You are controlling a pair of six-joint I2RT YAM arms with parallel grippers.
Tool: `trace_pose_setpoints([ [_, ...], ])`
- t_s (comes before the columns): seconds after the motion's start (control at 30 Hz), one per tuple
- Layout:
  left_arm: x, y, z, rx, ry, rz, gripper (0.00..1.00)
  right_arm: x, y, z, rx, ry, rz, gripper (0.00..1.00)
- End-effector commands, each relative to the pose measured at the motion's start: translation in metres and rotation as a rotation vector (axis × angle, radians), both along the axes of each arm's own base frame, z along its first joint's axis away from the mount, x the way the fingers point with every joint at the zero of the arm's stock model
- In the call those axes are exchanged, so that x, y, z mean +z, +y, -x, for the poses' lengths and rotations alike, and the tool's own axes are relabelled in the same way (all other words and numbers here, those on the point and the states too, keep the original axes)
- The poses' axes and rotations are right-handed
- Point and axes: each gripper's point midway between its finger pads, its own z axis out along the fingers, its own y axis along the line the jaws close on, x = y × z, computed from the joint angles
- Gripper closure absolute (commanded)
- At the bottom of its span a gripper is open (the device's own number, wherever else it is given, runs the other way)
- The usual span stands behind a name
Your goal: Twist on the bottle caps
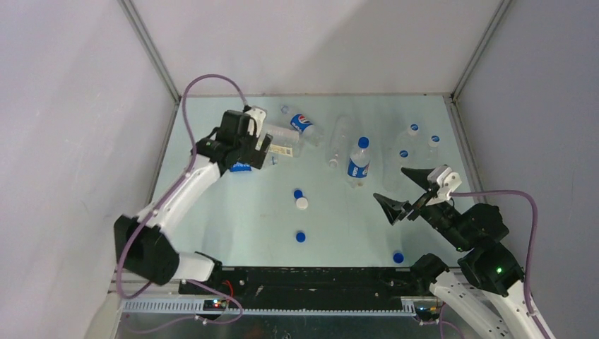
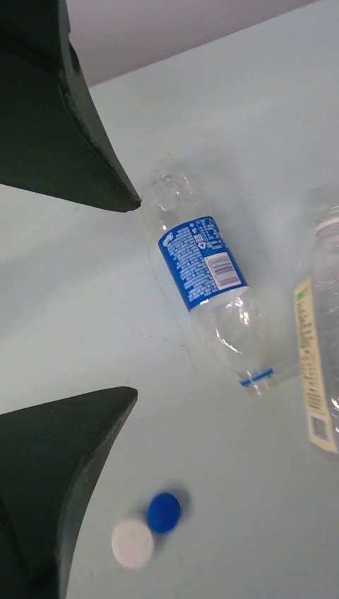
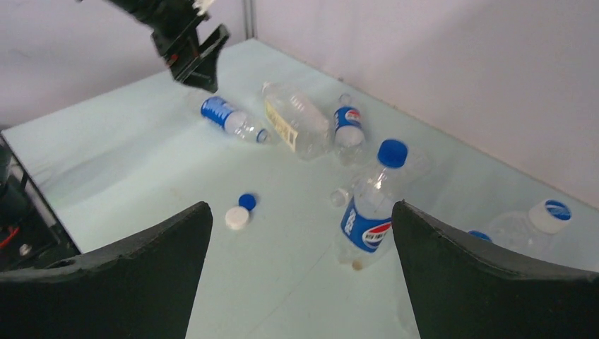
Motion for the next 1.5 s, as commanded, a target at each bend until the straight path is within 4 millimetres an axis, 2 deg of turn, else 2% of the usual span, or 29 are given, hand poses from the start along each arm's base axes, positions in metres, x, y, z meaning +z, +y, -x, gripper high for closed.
trace_pose_setpoints([
  [0.0,-0.023,0.013,-0.002,-0.178,0.183,-0.186,0.0,-0.019,0.007,0.012,0.081,0.035,0.066,0.01],
  [0.03,-0.035,0.018,-0.007,-0.184,0.223,-0.222,0.0,-0.021,0.011,0.017,0.119,0.035,0.078,0.01],
  [0.07,-0.035,0.022,-0.011,-0.215,0.23,-0.268,0.0,-0.023,0.014,0.019,0.14,0.035,0.086,0.01],
  [0.1,-0.045,0.025,-0.015,-0.233,0.262,-0.296,0.0,-0.024,0.018,0.023,0.172,0.034,0.095,0.01],
  [0.2,-0.054,0.028,-0.026,-0.338,0.273,-0.382,0.0,-0.028,0.023,0.028,0.22,0.046,0.106,0.01],
  [0.43,-0.092,0.028,-0.048,-0.463,0.323,-0.407,0.0,-0.04,0.03,0.027,0.259,0.08,0.142,0.01],
  [0.47,-0.103,0.031,-0.05,-0.461,0.354,-0.408,0.0,-0.041,0.031,0.025,0.258,0.084,0.148,0.01],
  [0.5,-0.104,0.03,-0.054,-0.464,0.357,-0.407,0.0,-0.043,0.032,0.024,0.26,0.089,0.154,0.01],
  [0.53,-0.116,0.032,-0.055,-0.467,0.393,-0.406,0.01,-0.043,0.032,0.024,0.261,0.09,0.157,0.01],
  [0.57,-0.118,0.03,-0.056,-0.479,0.408,-0.398,0.02,-0.045,0.033,0.023,0.263,0.097,0.162,0.01],
  [0.6,-0.131,0.03,-0.055,-0.487,0.449,-0.395,0.03,-0.046,0.034,0.022,0.264,0.101,0.167,0.01],
  [0.77,-0.154,0.026,-0.053,-0.508,0.556,-0.353,0.1,-0.054,0.038,0.016,0.268,0.129,0.188,0.01],
  [0.87,-0.162,0.021,-0.044,-0.519,0.618,-0.295,0.19,-0.056,0.041,0.012,0.274,0.133,0.199,0.01],
  [0.97,-0.155,0.016,-0.038,-0.488,0.632,-0.248,0.26,-0.056,0.045,0.01,0.286,0.135,0.199,0.01],
  [1.1,-0.141,0.004,-0.016,-0.427,0.646,-0.128,0.37,-0.055,0.051,0.013,0.321,0.164,0.171,0.01],
  [1.13,-0.143,-0.002,-0.006,-0.396,0.663,-0.074,0.38,-0.055,0.053,0.013,0.327,0.181,0.168,0.01],
  [1.17,-0.136,-0.006,-0.003,-0.38,0.645,-0.045,0.39,-0.058,0.055,0.017,0.345,0.217,0.161,0.01],
  [1.2,-0.139,-0.011,0.008,-0.348,0.662,0.005,0.39,-0.059,0.057,0.017,0.351,0.24,0.161,0.01],
  [1.23,-0.129,-0.017,0.012,-0.341,0.633,0.04,0.39,-0.062,0.059,0.021,0.367,0.283,0.155,0.01],
  [1.27,-0.135,-0.02,0.021,-0.301,0.645,0.076,0.39,-0.063,0.061,0.02,0.373,0.319,0.158,0.01],
  [1.3,-0.124,-0.027,0.025,-0.301,0.612,0.108,0.39,-0.068,0.062,0.023,0.381,0.376,0.151,0.01],
  [1.33,-0.13,-0.029,0.034,-0.26,0.622,0.141,0.39,-0.069,0.065,0.022,0.385,0.421,0.152,0.01],
  [1.37,-0.121,-0.035,0.037,-0.259,0.587,0.166,0.39,-0.074,0.067,0.026,0.39,0.491,0.144,0.01],
  [1.4,-0.128,-0.037,0.045,-0.228,0.593,0.194,0.39,-0.077,0.07,0.025,0.393,0.537,0.146,0.01],
  [1.43,-0.12,-0.043,0.043,-0.232,0.539,0.212,0.4,-0.084,0.071,0.027,0.389,0.607,0.142,0.01],
  [1.47,-0.129,-0.042,0.055,-0.198,0.563,0.23,0.4,-0.089,0.074,0.028,0.389,0.65,0.147,0.01],
])
